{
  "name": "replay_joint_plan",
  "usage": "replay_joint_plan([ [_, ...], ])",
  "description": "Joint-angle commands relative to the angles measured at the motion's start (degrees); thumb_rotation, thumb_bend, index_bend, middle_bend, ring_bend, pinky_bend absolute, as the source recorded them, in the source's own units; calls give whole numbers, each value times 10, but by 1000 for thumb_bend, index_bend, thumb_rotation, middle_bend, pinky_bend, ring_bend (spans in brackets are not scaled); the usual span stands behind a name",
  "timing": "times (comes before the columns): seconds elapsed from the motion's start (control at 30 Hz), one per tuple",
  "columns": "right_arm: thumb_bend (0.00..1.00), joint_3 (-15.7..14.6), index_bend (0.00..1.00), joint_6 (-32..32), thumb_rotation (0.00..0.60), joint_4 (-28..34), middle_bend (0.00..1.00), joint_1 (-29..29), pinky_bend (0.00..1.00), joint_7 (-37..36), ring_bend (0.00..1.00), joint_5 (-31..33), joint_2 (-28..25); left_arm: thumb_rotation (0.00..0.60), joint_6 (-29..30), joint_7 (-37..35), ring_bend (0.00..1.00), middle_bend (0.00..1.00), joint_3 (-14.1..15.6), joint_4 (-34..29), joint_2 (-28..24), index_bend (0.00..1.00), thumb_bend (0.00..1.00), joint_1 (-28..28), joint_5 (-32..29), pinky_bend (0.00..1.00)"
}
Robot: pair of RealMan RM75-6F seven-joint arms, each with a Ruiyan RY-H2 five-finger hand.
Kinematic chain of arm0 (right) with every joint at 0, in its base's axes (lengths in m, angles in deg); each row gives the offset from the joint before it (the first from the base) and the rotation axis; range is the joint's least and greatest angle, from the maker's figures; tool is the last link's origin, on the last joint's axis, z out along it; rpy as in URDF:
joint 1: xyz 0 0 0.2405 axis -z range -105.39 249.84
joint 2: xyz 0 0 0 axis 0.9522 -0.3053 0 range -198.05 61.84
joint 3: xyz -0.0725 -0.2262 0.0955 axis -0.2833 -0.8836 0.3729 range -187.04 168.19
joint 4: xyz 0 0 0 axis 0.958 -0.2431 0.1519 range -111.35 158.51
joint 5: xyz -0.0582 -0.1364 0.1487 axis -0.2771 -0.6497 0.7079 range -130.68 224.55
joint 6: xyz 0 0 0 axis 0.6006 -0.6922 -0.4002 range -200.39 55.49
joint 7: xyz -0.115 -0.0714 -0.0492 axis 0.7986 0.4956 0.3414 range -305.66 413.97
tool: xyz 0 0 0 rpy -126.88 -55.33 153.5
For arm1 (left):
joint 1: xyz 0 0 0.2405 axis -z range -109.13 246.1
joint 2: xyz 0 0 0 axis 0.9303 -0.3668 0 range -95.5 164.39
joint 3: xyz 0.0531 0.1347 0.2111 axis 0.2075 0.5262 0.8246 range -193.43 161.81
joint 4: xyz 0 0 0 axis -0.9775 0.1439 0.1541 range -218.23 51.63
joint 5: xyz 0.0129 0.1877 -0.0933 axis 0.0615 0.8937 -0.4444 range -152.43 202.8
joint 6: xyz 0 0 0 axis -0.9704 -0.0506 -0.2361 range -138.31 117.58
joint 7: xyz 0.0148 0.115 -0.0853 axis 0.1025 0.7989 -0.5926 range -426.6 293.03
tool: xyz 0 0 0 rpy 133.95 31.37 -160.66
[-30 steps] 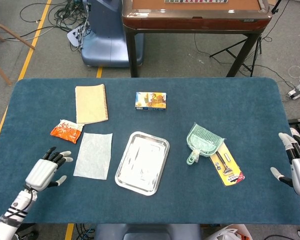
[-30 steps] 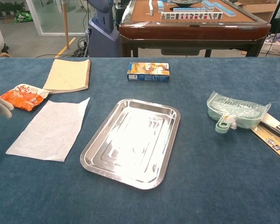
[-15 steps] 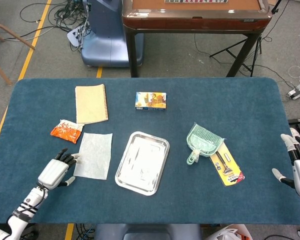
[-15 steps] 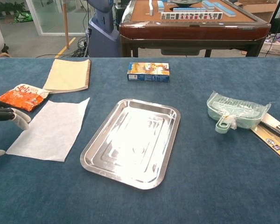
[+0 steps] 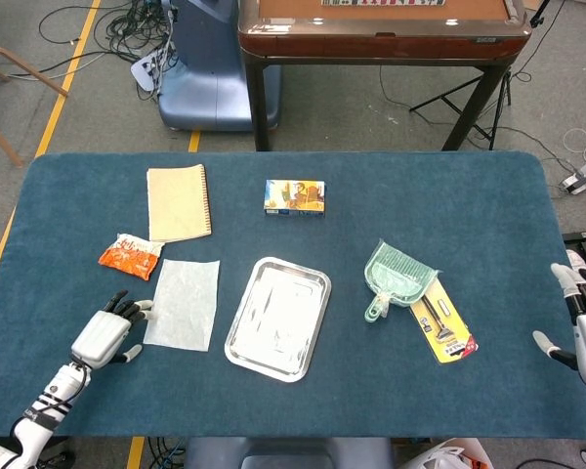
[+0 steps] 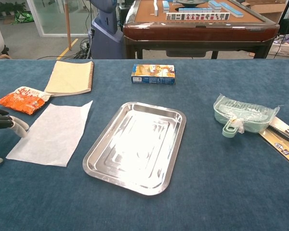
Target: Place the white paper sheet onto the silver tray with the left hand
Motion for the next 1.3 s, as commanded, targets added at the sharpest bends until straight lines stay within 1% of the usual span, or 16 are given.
replay_joint_plan([
  [0.03, 115, 0, 112, -1, 600, 0, 179, 1, 171, -1, 103, 1, -1, 600, 0, -3, 192, 198, 1, 6, 5, 293, 239, 2, 0, 38],
  [0.37, 115, 0, 112, -4, 600, -2, 179, 6, 171, -4, 103, 3, -1, 600, -2, -11, 190, 198, 3, 21, 17, 284, 239, 10, -3, 38],
  [1.1, 115, 1, 112, -7, 600, -10, 179, 14, 171, -16, 103, 9, -2, 600, -10, -46, 190, 198, -6, 28, 48, 296, 242, 33, -14, 38],
  [1.23, 115, 1, 112, -8, 600, -11, 179, 16, 171, -18, 103, 10, -2, 600, -8, -53, 190, 198, -6, 29, 52, 296, 275, 39, -12, 38],
  [1.3, 115, 1, 112, -8, 600, -12, 179, 17, 171, -19, 103, 11, -1, 600, -9, -56, 190, 198, -6, 29, 54, 296, 310, 41, -12, 38],
])
